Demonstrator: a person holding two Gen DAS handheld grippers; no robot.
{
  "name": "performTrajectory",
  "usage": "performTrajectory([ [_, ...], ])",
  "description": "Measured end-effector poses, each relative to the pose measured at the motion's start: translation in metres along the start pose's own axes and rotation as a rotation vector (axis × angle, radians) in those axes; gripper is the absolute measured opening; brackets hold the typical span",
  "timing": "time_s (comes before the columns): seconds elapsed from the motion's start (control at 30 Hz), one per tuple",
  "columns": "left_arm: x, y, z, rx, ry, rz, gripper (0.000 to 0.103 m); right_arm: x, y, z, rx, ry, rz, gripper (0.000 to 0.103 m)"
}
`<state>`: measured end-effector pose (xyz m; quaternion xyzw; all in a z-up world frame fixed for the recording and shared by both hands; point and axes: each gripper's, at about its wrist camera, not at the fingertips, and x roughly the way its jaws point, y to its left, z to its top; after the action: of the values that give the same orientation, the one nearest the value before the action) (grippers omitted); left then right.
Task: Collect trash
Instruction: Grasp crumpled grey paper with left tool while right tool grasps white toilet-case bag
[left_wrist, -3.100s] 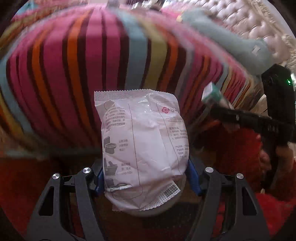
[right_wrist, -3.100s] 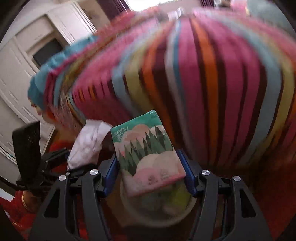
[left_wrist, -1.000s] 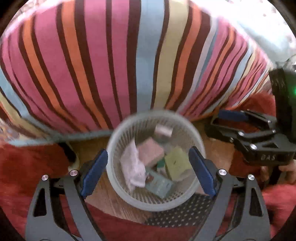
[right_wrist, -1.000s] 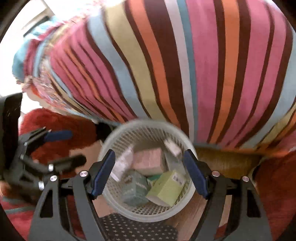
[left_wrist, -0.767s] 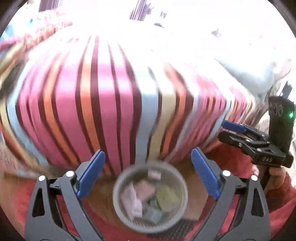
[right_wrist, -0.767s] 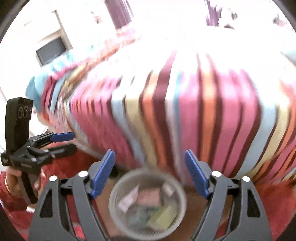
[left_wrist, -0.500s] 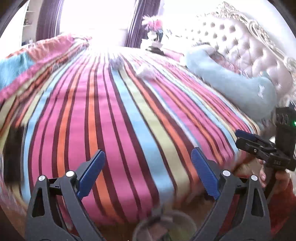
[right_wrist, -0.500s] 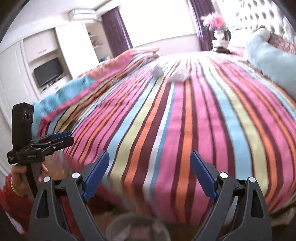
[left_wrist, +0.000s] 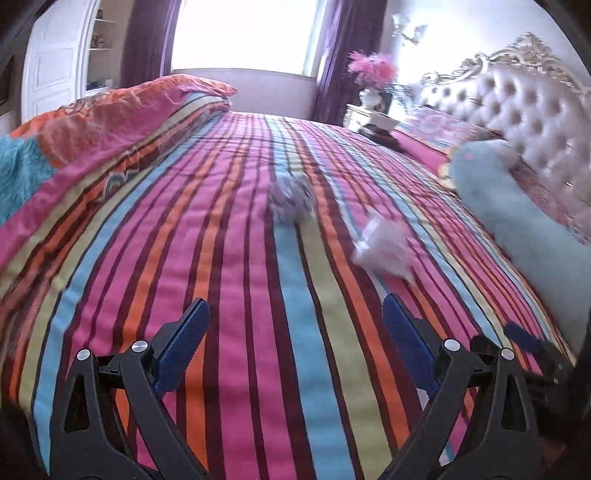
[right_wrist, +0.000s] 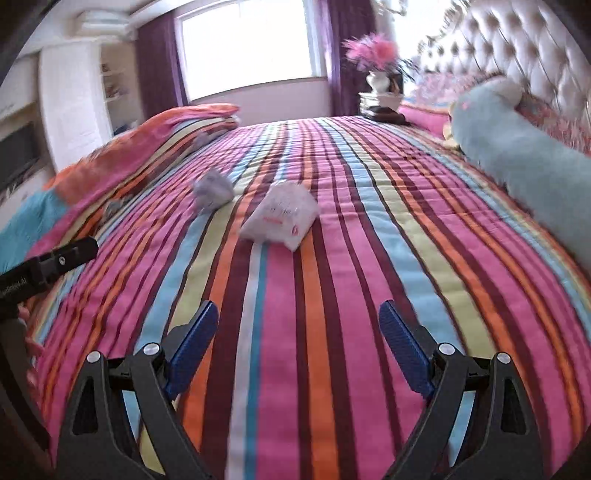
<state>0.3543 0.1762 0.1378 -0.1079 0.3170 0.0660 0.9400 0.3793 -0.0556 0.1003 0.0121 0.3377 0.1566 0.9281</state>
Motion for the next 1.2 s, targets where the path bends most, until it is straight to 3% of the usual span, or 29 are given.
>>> performTrajectory([
  [0.2, 0.071, -0.006, 0.042, -0.027, 0.023, -0.014, 0.092, 0.061, 0.014, 0.037, 0.036, 0.001, -0.063, 0.084],
  [0.47, 0.165, -0.005, 0.091, -0.111, 0.078, 0.082, 0.092, 0.135, 0.029, 0.075, 0.127, 0.045, -0.139, 0.084],
  [0.57, 0.195, -0.006, 0.102, -0.098, 0.124, 0.104, 0.092, 0.152, 0.031, 0.075, 0.145, 0.066, -0.108, 0.084],
  [0.7, 0.218, -0.007, 0.113, -0.078, 0.126, 0.142, 0.092, 0.167, 0.043, 0.08, 0.033, 0.101, -0.109, 0.084],
  [0.83, 0.24, -0.008, 0.116, -0.096, 0.157, 0.154, 0.092, 0.182, 0.037, 0.078, 0.046, 0.158, -0.122, 0.084],
  [0.93, 0.257, -0.011, 0.114, -0.084, 0.2, 0.205, 0.092, 0.187, 0.031, 0.077, 0.077, 0.189, -0.105, 0.084],
  [1.03, 0.276, -0.013, 0.106, -0.056, 0.276, 0.27, 0.092, 0.188, 0.041, 0.075, 0.033, 0.198, -0.143, 0.084],
  [1.17, 0.272, -0.008, 0.103, -0.076, 0.243, 0.277, 0.091, 0.187, 0.039, 0.074, 0.04, 0.195, -0.126, 0.084],
  [1.2, 0.271, -0.006, 0.103, -0.088, 0.242, 0.27, 0.086, 0.186, 0.038, 0.074, 0.042, 0.193, -0.122, 0.083],
])
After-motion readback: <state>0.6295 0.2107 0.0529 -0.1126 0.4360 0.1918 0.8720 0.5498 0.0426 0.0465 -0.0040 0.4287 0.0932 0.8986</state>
